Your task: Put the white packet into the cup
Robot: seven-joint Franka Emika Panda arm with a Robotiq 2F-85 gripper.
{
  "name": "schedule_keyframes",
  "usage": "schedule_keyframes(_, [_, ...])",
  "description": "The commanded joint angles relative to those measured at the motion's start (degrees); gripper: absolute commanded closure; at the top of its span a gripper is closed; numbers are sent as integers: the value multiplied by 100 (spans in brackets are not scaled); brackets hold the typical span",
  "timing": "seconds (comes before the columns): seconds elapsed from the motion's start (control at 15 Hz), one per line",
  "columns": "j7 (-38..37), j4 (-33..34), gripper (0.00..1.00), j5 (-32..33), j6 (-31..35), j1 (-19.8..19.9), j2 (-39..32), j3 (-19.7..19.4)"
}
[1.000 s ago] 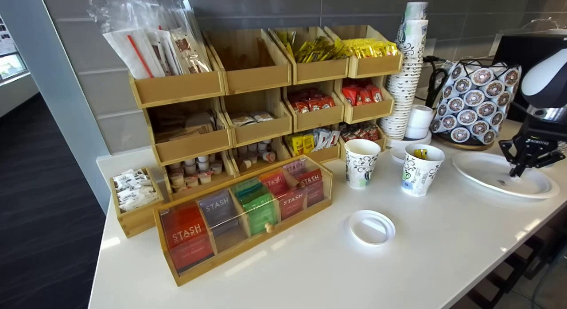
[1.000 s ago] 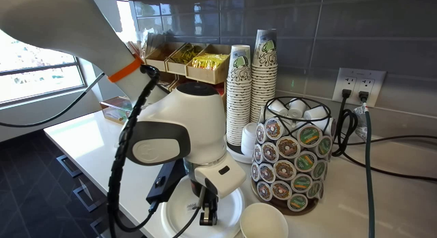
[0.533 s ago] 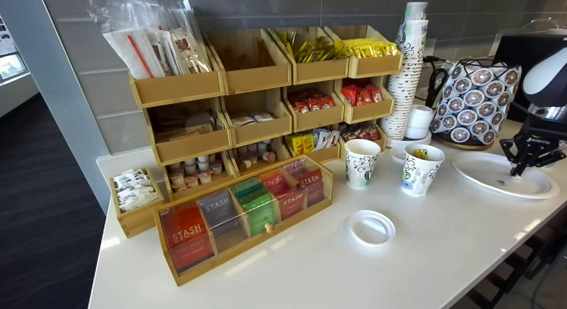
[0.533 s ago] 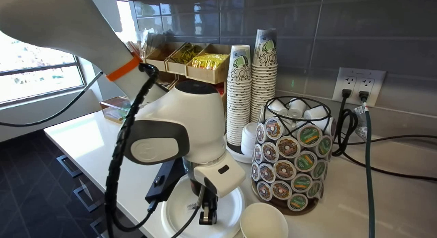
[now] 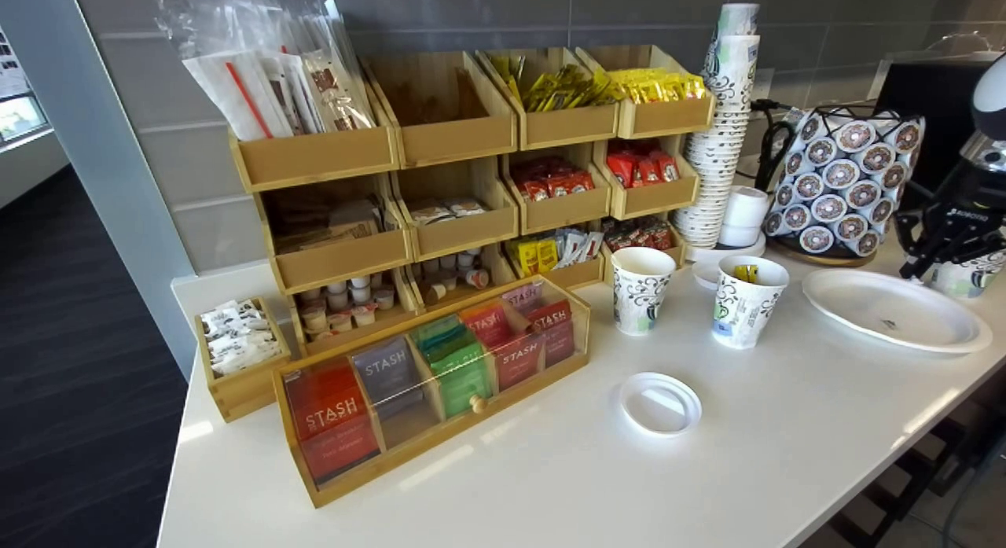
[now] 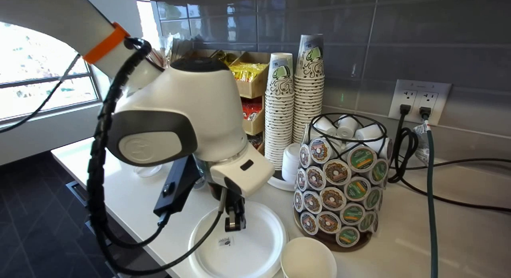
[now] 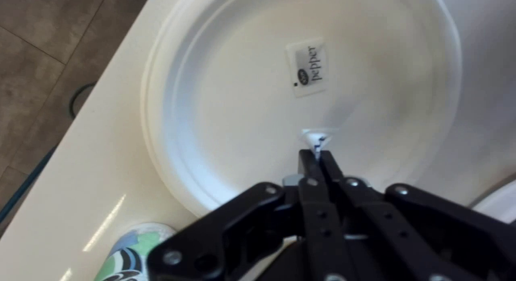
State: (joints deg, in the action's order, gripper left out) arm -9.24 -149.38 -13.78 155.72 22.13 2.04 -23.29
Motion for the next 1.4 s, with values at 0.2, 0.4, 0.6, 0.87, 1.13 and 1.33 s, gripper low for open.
schedule_keyframes(0.2, [733, -863, 99, -465, -307, -446, 1810, 246])
schedule_keyframes(0.4, [1122, -1054, 99, -783, -583, -863, 2487, 197])
schedule_keyframes(0.6, [1607, -791, 99, -1210, -901, -1461, 2730, 149])
schedule_keyframes(0.87, [1377, -751, 96, -1091, -794, -1372, 2657, 329])
schedule_keyframes(1.13, [1374, -752, 96, -1085, -792, -1308, 2619, 317])
schedule_keyframes(1.33, [1392, -733, 99, -1124, -792, -1393, 2615, 352])
